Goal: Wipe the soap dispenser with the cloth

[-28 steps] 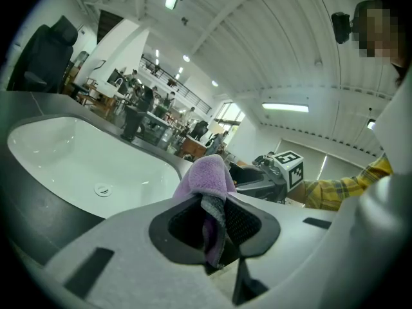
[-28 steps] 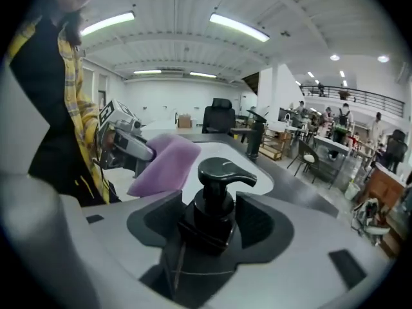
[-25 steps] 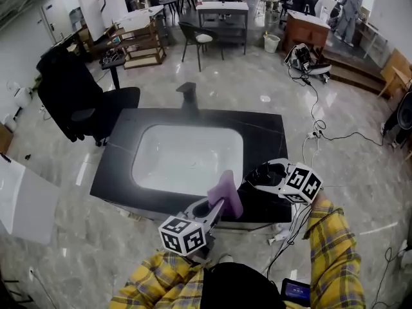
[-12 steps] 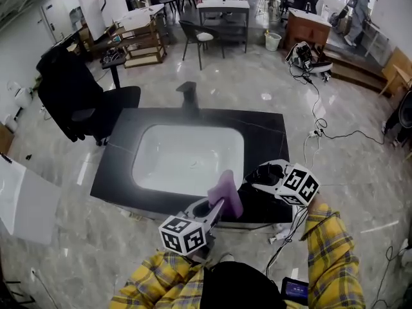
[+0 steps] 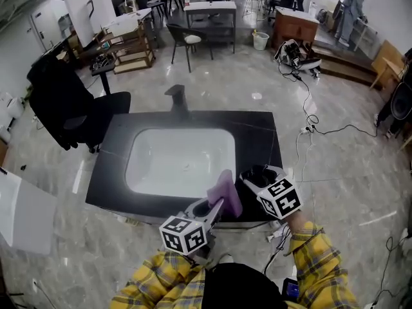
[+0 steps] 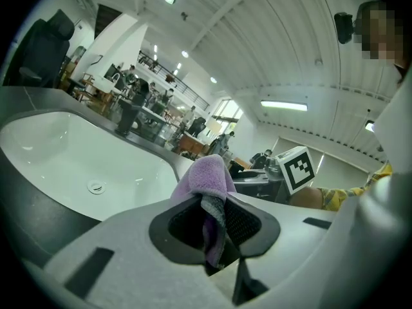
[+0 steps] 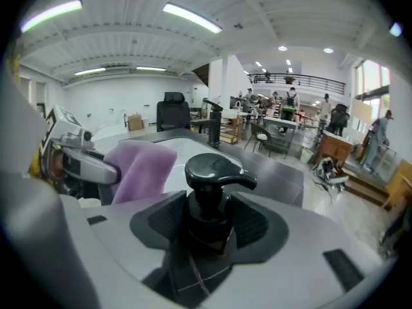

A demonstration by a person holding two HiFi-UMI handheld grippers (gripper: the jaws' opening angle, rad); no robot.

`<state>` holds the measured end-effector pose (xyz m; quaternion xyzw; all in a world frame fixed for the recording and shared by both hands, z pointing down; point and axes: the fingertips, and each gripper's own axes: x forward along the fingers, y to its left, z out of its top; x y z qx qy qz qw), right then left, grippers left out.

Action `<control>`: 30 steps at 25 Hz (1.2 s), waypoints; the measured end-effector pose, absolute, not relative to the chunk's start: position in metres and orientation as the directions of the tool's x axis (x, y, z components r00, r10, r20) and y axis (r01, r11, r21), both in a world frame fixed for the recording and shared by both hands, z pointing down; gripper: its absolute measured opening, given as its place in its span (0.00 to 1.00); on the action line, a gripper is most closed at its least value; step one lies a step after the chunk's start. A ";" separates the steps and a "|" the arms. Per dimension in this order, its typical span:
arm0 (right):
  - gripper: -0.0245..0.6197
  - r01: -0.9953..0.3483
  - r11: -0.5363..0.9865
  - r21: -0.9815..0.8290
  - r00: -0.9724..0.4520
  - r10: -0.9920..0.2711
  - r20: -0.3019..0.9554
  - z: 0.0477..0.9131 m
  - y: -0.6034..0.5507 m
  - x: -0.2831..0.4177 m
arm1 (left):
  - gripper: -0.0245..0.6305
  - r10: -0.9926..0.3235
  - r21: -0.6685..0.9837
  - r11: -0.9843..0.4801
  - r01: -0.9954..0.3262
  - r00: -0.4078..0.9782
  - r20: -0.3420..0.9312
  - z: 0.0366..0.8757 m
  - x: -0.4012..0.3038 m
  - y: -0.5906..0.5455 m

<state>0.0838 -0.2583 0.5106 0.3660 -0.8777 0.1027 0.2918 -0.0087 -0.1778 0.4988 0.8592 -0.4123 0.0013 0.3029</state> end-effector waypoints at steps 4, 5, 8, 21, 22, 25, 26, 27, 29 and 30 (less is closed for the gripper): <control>0.36 -0.811 0.585 0.028 -0.466 -0.673 0.575 0.510 -0.261 0.089 | 0.14 -0.709 0.521 -0.476 -0.708 0.660 0.249 0.498 -0.009 -0.178; 0.36 -0.832 0.554 0.021 -0.446 -0.692 0.568 0.510 -0.261 0.090 | 0.14 -0.709 0.522 -0.475 -0.709 0.659 0.250 0.498 -0.009 -0.177; 0.36 -0.888 0.461 -0.003 -0.384 -0.736 0.557 0.510 -0.260 0.093 | 0.14 -0.711 0.522 -0.472 -0.710 0.657 0.251 0.497 -0.010 -0.174; 0.44 -0.871 0.492 -0.004 -0.434 -0.764 0.477 0.500 -0.261 0.096 | 0.14 -0.714 0.523 -0.481 -0.704 0.660 0.234 0.493 -0.012 -0.171; 0.45 -0.840 0.543 -0.003 -0.480 -0.739 0.472 0.499 -0.260 0.098 | 0.14 -0.715 0.524 -0.479 -0.705 0.659 0.234 0.493 -0.014 -0.171; 0.45 -0.726 0.686 -0.045 -0.624 -0.630 0.463 0.498 -0.254 0.099 | 0.14 -0.715 0.527 -0.476 -0.704 0.659 0.235 0.494 -0.015 -0.169; 0.45 -0.683 0.729 -0.054 -0.664 -0.589 0.461 0.497 -0.250 0.098 | 0.14 -0.714 0.527 -0.477 -0.704 0.660 0.235 0.494 -0.015 -0.169; 0.45 -0.638 0.768 -0.051 -0.697 -0.548 0.462 0.496 -0.247 0.098 | 0.14 -0.713 0.526 -0.478 -0.703 0.661 0.235 0.493 -0.015 -0.168; 0.45 -0.550 0.835 -0.012 -0.736 -0.478 0.479 0.495 -0.241 0.097 | 0.14 -0.709 0.525 -0.482 -0.701 0.664 0.236 0.491 -0.013 -0.167; 0.45 -0.507 0.862 0.014 -0.746 -0.448 0.493 0.495 -0.240 0.096 | 0.14 -0.706 0.524 -0.484 -0.700 0.667 0.238 0.490 -0.012 -0.167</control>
